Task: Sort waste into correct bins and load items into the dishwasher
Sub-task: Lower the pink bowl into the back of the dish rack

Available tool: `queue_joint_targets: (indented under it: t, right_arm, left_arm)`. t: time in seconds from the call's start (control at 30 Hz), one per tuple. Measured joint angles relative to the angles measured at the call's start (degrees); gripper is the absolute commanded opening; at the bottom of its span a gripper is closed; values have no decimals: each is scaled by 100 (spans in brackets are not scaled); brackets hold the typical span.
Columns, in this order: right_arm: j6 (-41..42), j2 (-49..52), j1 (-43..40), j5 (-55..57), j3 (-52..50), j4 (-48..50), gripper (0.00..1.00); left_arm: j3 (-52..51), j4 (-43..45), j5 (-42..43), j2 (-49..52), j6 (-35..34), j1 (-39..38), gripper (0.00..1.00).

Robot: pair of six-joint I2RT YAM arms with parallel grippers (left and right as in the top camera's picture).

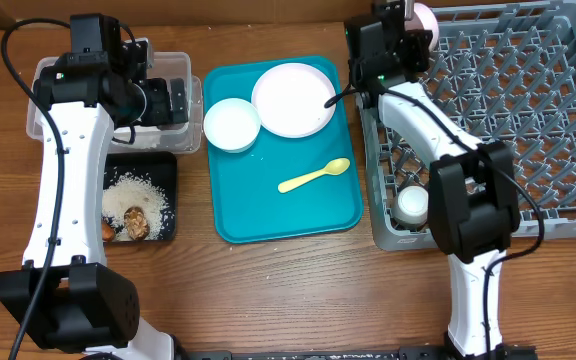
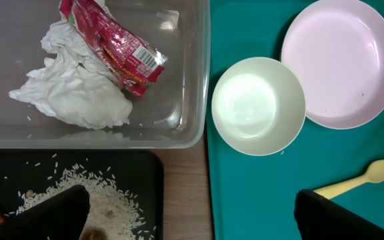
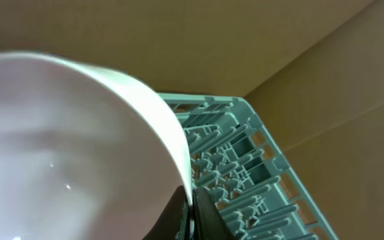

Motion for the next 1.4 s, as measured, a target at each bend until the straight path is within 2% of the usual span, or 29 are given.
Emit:
queue_joint_targets:
  t: [0.37,0.4,0.43,0.63,0.77,0.83,1.13,1.4]
  right_arm:
    - [20,46,13,149,0,-7,5]
    - [22,46,28,201,0,-31,10]
    - [24,46,48,260,0,-42,23]
    - [-48,46,391,872,0,-149,28]
    - [-107,46,723,951,0,-245,41]
    - [-129,46,833,951,0,-365,43]
    - [-90,44,916,857,0,-1073,43]
    - [555,-251,914,-101,-9,-2009,43]
  left_arm:
    - [0,0,-2,0,0,0,100]
    - [0,0,-2,0,2,0,100]
    - [0,0,-2,0,0,0,100]
    - [0,0,-2,0,0,0,100]
    - [0,0,-2,0,0,0,100]
    - [0,0,-2,0,0,0,100]
    - [0,0,-2,0,0,0,100]
    - [0,0,-2,0,0,0,100]
